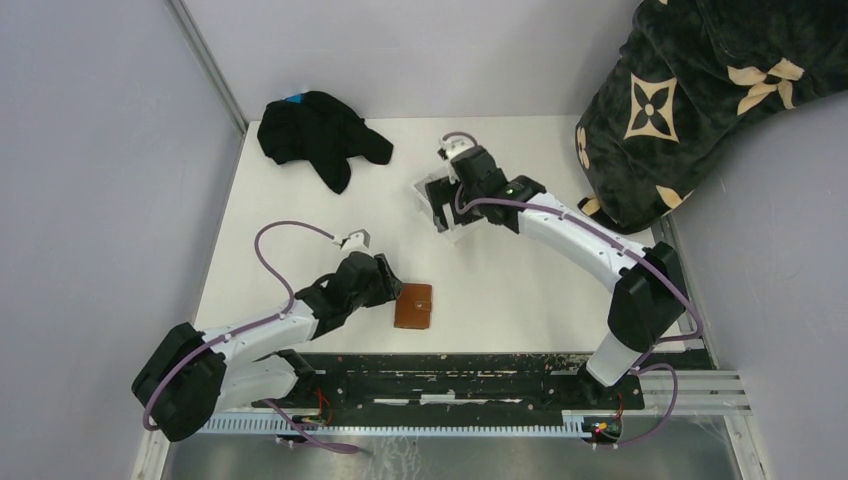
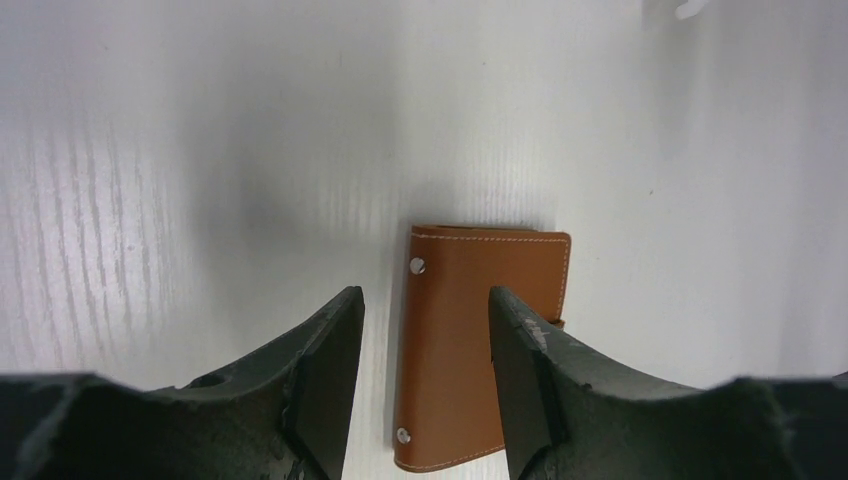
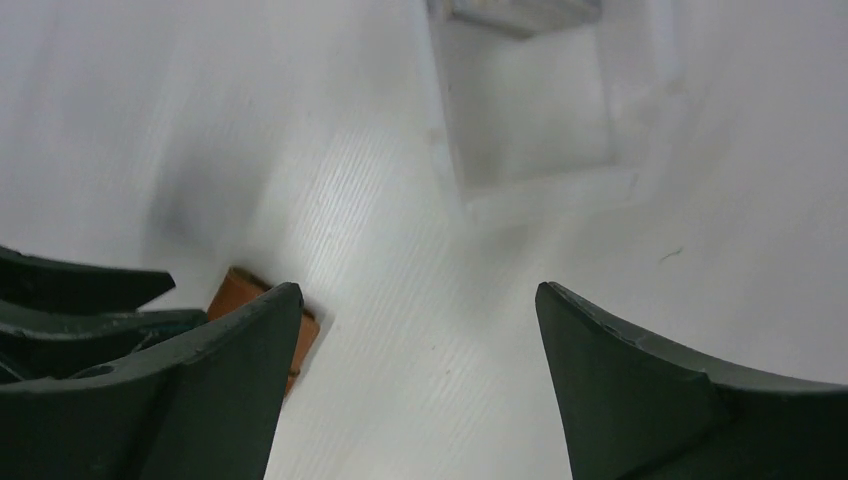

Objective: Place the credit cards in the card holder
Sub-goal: Open the card holder at the center of the board.

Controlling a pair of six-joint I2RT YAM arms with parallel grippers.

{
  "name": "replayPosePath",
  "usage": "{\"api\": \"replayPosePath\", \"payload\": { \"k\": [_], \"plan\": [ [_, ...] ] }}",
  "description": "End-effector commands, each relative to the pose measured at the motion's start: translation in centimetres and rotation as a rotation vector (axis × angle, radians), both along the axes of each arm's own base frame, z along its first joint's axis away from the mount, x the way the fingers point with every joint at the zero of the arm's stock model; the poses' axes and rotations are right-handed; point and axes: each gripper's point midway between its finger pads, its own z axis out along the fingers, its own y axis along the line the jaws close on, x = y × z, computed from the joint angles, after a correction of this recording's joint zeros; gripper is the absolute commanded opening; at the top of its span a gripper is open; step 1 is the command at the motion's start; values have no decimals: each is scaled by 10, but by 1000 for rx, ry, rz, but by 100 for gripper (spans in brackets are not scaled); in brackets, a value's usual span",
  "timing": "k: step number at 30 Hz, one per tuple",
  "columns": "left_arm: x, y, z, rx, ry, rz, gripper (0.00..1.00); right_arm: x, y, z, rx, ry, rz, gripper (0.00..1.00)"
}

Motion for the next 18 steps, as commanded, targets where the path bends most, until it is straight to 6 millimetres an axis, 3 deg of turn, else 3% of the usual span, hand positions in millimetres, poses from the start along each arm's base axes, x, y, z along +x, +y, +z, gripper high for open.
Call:
{"api": "replayPosePath", "payload": {
  "k": [1, 9, 18],
  "plan": [
    [-8, 1, -4, -15, -4, -23, 55, -36, 15, 2, 51, 14, -13, 92],
    [-20, -6, -5, -31, 6, -105, 53, -80, 35, -43, -52, 97, -60, 78],
    [-35, -5, -18, -37, 51, -134, 52, -109, 56, -82, -110, 180, -80, 72]
  ]
}}
